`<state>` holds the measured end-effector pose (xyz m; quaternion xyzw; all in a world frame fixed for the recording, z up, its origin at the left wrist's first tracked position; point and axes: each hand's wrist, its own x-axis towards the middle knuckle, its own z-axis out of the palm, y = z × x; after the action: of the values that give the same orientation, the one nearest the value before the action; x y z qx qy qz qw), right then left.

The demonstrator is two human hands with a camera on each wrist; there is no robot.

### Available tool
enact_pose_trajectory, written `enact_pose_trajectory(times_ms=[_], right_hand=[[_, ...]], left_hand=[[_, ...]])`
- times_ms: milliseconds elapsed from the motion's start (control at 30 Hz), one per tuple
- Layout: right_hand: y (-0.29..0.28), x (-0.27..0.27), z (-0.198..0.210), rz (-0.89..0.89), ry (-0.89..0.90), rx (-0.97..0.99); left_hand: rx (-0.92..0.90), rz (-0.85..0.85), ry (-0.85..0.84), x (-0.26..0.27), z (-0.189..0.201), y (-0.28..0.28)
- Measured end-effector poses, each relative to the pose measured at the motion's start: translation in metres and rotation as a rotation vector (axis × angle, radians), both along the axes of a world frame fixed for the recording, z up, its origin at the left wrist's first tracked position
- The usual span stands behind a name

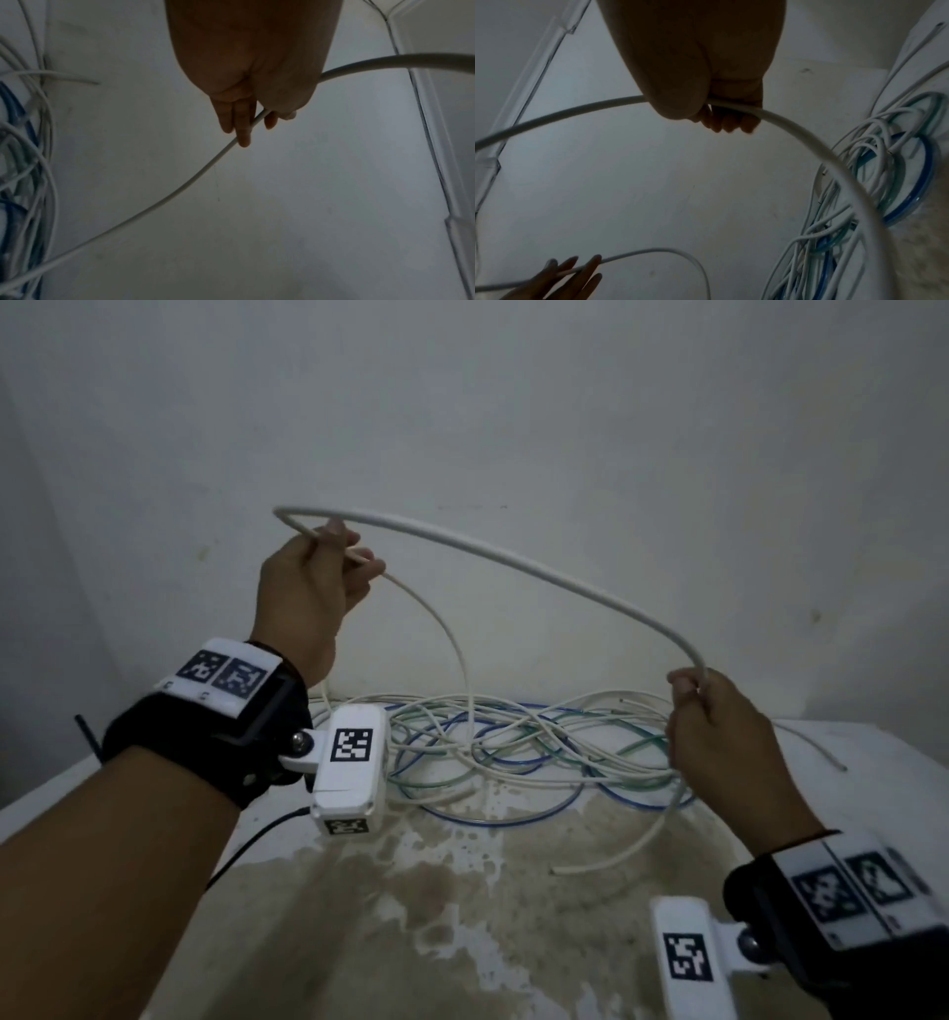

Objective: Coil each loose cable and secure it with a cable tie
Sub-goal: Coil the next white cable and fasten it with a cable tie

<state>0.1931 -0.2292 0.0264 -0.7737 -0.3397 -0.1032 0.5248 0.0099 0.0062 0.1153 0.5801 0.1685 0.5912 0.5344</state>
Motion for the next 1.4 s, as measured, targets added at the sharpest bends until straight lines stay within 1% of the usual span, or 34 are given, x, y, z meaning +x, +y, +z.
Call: enact_pose_trajectory(times_ms=[100, 233, 300, 367, 400, 467, 533, 600, 633, 700, 767, 867, 933, 1000, 1033, 1067, 1133, 1167, 1200, 1233, 1267, 1300, 1333, 1400], right_hand=[[0.002, -0.003, -0.001, 0.017, 0.076, 0.012], [-0.001, 0.001, 0.002, 0.002, 0.160, -0.017], [-0.003, 0.002, 0.003, 0.027, 0.232, 0.014], [-0.008, 0.001, 0.005, 0.037, 0.288, 0.031], [-0.010, 0.001, 0.006, 0.015, 0.270, 0.000], [-0.013, 0.003, 0.004, -0.036, 0.216, -0.077], [-0.013, 0.004, 0.000, -0.028, 0.236, -0.144], [-0.010, 0.006, -0.007, -0.015, 0.288, -0.220], [-0.009, 0.005, -0.008, -0.022, 0.287, -0.295], [-0.007, 0.002, -0.009, -0.033, 0.218, -0.446], [-0.004, -0.001, -0.010, 0.017, 0.213, -0.447], [0.001, -0.003, -0.012, 0.048, 0.170, -0.385], [0.002, -0.004, -0.011, 0.054, 0.172, -0.281], [0.001, -0.009, -0.005, 0.080, 0.235, -0.157], [0.002, -0.011, -0.003, 0.094, 0.257, -0.104], [0.002, -0.012, 0.000, 0.106, 0.273, -0.050], [0.003, -0.015, 0.006, 0.130, 0.278, 0.040], [0.004, -0.017, 0.010, 0.143, 0.270, 0.077], [0.005, -0.019, 0.013, 0.163, 0.271, 0.115], [0.006, -0.021, 0.016, 0.192, 0.285, 0.161], [0.008, -0.025, 0.019, 0.227, 0.306, 0.208], [0.009, -0.030, 0.023, 0.261, 0.320, 0.241], [0.011, -0.034, 0.025, 0.284, 0.318, 0.256], [0.015, -0.042, 0.028, 0.326, 0.312, 0.268]], left_hand=[[0.015, 0.052, 0.158, 0.001, -0.012, -0.004], [0.061, 0.144, 0.463, -0.001, -0.040, 0.000], [0.087, 0.196, 0.588, -0.003, -0.050, 0.004], [0.068, 0.220, 0.669, -0.005, -0.055, 0.007], [0.033, 0.205, 0.673, -0.005, -0.057, 0.007], [-0.114, 0.094, 0.619, -0.005, -0.059, 0.003], [-0.287, -0.061, 0.515, -0.003, -0.059, -0.004], [-0.396, -0.187, 0.381, -0.001, -0.055, -0.011], [-0.412, -0.234, 0.331, 0.000, -0.052, -0.015], [-0.377, -0.286, 0.296, 0.001, -0.045, -0.024], [-0.309, -0.304, 0.299, 0.002, -0.038, -0.033], [-0.252, -0.317, 0.259, 0.006, -0.030, -0.047], [-0.257, -0.318, 0.231, 0.010, -0.027, -0.054], [-0.248, -0.285, 0.292, 0.014, -0.029, -0.056], [-0.219, -0.245, 0.388, 0.016, -0.031, -0.057], [-0.169, -0.191, 0.524, 0.016, -0.032, -0.056], [-0.029, -0.101, 0.840, 0.016, -0.035, -0.057], [0.051, -0.063, 0.928, 0.014, -0.035, -0.062], [0.148, -0.032, 0.957, 0.013, -0.034, -0.070], [0.236, -0.036, 0.956, 0.012, -0.033, -0.077], [0.290, -0.080, 0.928, 0.013, -0.032, -0.085], [0.299, -0.179, 0.881, 0.012, -0.032, -0.095], [0.273, -0.315, 0.845, 0.013, -0.033, -0.107], [0.195, -0.559, 0.852, 0.016, -0.038, -0.126]])
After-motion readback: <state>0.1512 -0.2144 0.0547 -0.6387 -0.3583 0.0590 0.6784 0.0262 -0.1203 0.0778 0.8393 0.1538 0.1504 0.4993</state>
